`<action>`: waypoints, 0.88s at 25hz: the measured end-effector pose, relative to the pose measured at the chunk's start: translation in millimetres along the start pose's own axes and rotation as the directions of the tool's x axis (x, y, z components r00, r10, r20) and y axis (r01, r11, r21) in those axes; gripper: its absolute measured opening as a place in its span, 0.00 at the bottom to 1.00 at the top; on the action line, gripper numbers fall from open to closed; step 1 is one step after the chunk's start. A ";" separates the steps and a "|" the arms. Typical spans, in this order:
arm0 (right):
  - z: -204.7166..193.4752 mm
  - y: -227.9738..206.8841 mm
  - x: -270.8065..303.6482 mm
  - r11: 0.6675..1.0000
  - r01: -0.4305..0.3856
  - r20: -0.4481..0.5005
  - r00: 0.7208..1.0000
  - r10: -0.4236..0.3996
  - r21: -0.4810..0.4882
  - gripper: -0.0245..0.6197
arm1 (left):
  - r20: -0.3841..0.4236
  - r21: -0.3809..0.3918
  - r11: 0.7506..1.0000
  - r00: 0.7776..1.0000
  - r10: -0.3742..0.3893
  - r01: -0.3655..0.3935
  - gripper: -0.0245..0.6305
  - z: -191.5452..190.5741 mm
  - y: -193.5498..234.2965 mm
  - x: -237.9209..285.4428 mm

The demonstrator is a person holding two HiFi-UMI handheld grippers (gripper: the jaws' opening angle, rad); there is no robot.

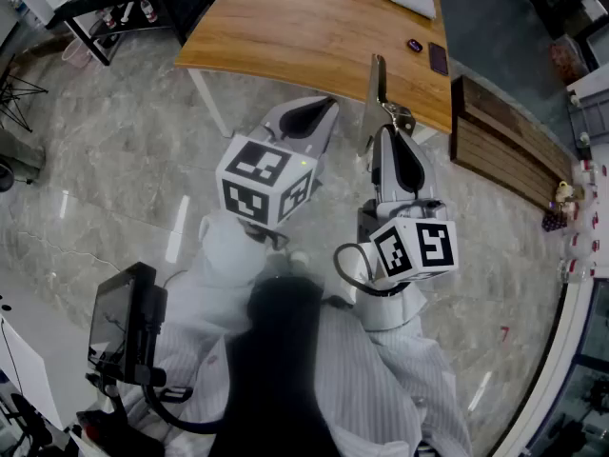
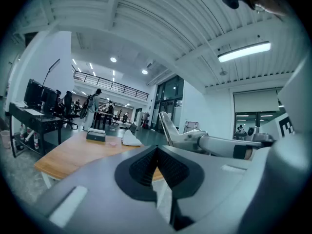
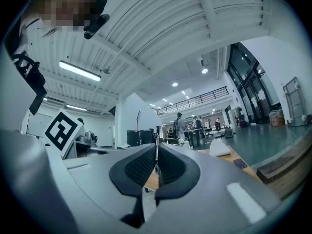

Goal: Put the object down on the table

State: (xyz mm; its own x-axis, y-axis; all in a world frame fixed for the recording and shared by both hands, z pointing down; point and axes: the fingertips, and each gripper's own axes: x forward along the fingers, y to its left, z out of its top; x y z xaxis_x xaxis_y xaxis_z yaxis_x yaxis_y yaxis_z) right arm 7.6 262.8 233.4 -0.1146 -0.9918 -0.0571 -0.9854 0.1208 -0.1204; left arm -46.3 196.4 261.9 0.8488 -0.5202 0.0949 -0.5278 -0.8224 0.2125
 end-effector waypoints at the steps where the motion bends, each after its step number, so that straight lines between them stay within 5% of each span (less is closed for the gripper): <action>1: 1.0 0.8 1.1 1.000 -0.003 0.000 1.000 0.003 -0.001 0.07 | 0.006 0.004 1.000 1.000 0.001 -0.001 0.04 2.3 0.0 -0.3; 22: 3.3 -20.8 6.2 0.998 -0.025 -0.003 1.000 0.025 0.053 0.08 | 0.008 0.004 1.000 1.000 0.011 -0.011 0.04 -3.7 6.6 8.0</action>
State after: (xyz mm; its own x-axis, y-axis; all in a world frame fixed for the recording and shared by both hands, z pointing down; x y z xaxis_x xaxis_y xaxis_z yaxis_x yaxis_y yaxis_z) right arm 27.9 254.3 232.4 -0.1394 -0.9886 -0.0568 -0.9741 0.1472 -0.1714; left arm -42.9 187.7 267.6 0.8428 -0.5308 0.0891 -0.5369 -0.8176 0.2079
